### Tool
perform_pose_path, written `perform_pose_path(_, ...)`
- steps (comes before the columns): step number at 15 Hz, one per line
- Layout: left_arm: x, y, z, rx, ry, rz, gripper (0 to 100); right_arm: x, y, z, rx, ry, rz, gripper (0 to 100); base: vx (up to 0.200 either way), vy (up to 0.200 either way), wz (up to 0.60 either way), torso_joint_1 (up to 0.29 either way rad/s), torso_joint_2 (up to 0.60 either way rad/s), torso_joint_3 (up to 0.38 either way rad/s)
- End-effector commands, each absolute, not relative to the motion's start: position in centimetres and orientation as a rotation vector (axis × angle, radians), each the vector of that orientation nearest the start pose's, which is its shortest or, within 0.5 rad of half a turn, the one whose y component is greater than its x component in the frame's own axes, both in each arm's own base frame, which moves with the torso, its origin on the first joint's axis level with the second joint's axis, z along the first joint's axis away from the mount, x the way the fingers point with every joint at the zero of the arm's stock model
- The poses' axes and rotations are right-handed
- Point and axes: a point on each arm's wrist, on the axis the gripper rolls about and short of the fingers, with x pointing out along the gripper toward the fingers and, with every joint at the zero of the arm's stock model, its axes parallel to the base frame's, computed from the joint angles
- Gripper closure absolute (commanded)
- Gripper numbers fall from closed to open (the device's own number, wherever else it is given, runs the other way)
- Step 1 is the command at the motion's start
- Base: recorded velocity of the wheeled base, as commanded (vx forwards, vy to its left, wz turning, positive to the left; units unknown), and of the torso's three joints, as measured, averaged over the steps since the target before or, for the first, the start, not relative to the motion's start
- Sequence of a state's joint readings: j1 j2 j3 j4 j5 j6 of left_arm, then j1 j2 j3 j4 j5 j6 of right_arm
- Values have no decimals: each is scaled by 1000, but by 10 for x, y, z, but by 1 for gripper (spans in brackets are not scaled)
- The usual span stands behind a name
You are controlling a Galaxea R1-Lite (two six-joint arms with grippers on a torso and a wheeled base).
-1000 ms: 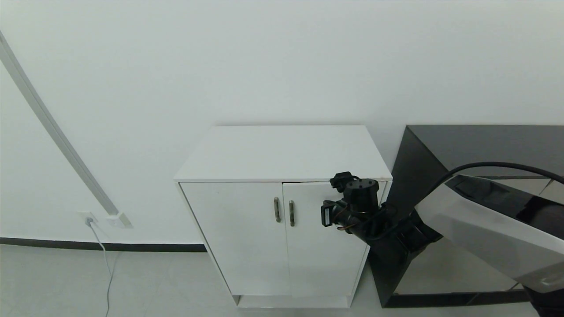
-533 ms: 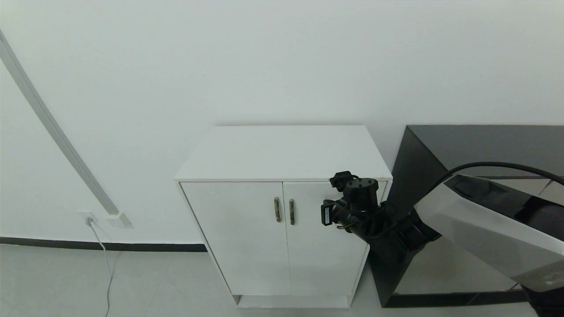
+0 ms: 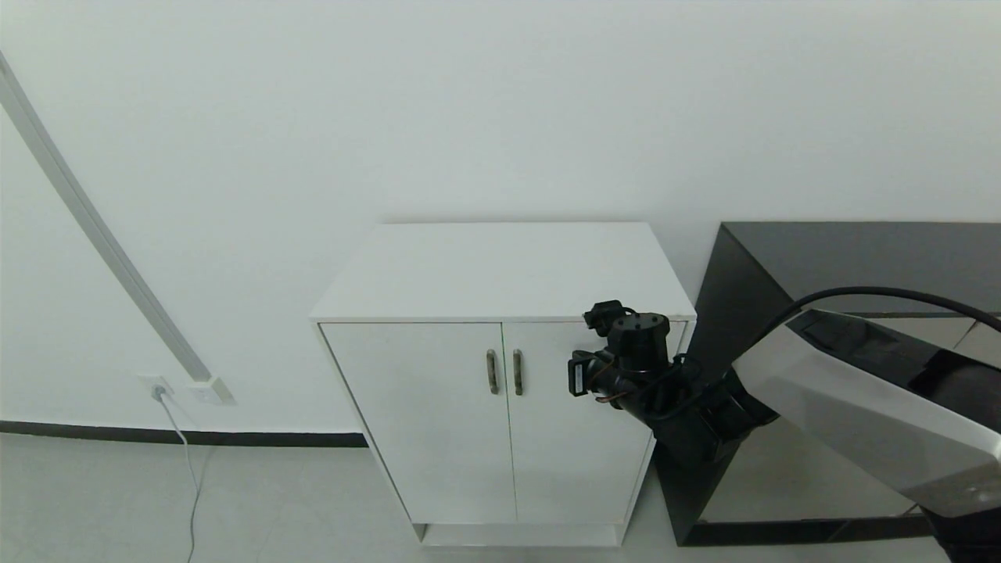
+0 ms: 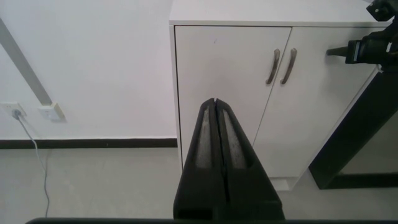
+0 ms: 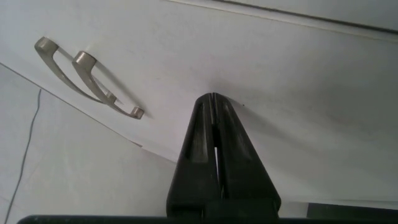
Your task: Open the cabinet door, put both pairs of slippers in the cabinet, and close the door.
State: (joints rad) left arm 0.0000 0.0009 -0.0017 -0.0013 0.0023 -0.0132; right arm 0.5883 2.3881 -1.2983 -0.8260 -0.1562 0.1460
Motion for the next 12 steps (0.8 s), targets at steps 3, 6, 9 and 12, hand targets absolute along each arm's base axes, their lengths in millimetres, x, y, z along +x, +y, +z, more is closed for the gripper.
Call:
perform_pose_path(3, -23, 0, 76, -14, -2, 2, 100, 391, 255, 57, 46, 279, 406, 100, 0, 0, 0, 0, 0, 0)
perform_pose_path(6, -23, 0, 76, -14, -2, 3, 100, 390, 254, 57, 46, 279, 406, 100, 0, 0, 0, 0, 0, 0)
perform_pose_path(9, -23, 0, 76, -14, -2, 2, 100, 383, 252, 69, 52, 267, 412, 100, 0, 0, 0, 0, 0, 0)
perform_pose_path(12, -23, 0, 76, -12, -2, 2, 100, 361, 240, 92, 56, 262, 413, 100, 0, 0, 0, 0, 0, 0)
